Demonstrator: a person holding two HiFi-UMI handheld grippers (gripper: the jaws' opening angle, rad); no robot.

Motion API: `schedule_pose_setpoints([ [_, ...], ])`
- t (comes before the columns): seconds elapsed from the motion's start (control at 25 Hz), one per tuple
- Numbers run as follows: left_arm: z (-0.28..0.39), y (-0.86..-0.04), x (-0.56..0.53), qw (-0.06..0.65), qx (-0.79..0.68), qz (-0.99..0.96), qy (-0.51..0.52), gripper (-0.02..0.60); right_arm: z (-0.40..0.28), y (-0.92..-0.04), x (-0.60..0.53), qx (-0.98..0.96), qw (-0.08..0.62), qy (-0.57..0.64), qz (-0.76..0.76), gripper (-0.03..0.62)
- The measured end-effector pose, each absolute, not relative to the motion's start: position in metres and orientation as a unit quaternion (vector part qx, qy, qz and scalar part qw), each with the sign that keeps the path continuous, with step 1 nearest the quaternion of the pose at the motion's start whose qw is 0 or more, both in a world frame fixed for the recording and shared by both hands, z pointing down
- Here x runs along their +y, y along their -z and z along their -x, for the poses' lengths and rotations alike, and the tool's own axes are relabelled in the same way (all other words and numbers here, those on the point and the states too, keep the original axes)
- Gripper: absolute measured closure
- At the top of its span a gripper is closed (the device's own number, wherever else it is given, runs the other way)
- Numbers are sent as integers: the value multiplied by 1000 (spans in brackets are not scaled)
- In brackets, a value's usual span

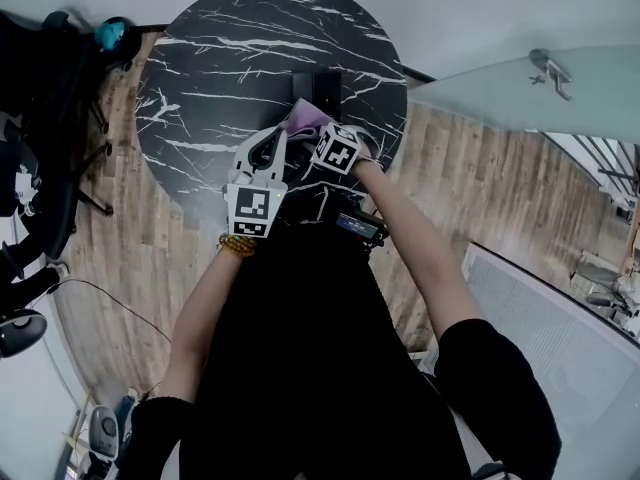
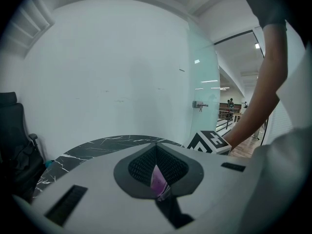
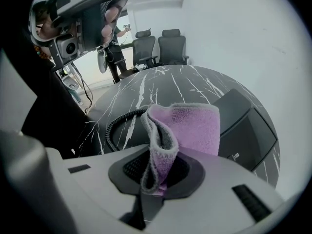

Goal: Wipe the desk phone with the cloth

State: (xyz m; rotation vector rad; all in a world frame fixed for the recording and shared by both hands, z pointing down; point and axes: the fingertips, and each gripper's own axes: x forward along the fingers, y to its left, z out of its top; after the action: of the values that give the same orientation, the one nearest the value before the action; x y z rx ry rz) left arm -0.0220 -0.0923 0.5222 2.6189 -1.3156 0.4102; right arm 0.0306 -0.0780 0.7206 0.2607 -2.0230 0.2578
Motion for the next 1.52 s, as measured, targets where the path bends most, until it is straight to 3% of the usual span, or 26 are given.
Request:
schedule_pose_setpoints([
  [1.52, 25, -532, -81, 86, -442, -883, -132, 568, -30, -746, -37, -819, 552, -124, -89, 531],
])
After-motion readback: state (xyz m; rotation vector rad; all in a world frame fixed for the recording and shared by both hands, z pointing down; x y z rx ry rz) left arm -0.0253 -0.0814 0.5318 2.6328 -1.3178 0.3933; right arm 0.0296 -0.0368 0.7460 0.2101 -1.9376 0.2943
